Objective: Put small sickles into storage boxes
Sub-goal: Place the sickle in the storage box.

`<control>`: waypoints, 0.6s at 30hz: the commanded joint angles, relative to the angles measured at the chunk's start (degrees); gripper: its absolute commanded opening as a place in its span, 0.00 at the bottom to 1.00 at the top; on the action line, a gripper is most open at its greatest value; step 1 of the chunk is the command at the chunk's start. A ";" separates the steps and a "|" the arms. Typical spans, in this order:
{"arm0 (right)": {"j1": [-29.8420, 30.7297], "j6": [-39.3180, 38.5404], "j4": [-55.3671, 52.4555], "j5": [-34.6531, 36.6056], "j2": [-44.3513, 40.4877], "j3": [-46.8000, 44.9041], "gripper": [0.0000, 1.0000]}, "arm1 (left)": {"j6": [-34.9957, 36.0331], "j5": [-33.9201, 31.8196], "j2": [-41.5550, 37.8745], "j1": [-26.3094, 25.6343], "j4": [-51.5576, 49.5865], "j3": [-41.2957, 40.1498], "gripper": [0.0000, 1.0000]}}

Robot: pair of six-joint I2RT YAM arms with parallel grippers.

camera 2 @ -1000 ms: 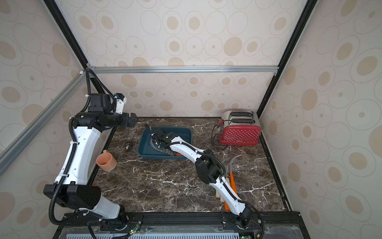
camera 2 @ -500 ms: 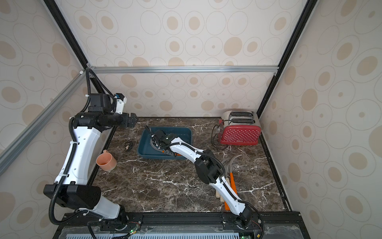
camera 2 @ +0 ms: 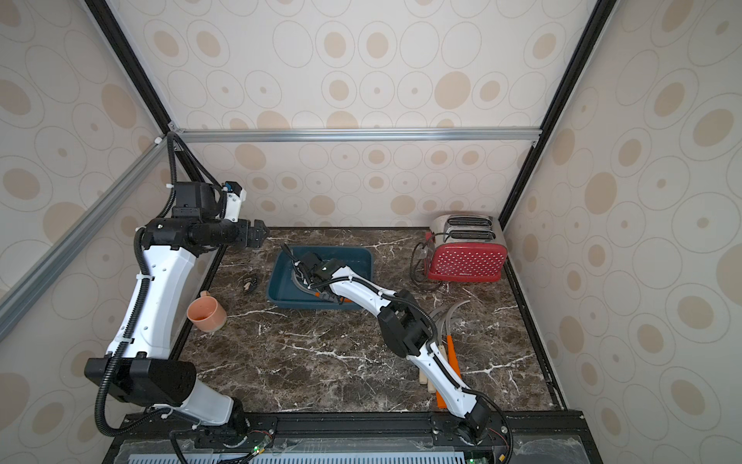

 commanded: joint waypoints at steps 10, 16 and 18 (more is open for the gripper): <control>0.36 -1.99 0.41 2.26 1.83 0.99 0.16 | 1.12 0.42 -1.43 0.25 0.12 0.83 0.99; 0.35 -2.04 0.46 2.26 2.50 1.27 0.20 | 1.12 0.64 -1.52 0.25 0.14 0.80 0.99; 0.37 -2.12 0.37 2.35 2.65 1.27 0.21 | 1.06 0.84 -1.43 0.25 0.12 0.77 0.99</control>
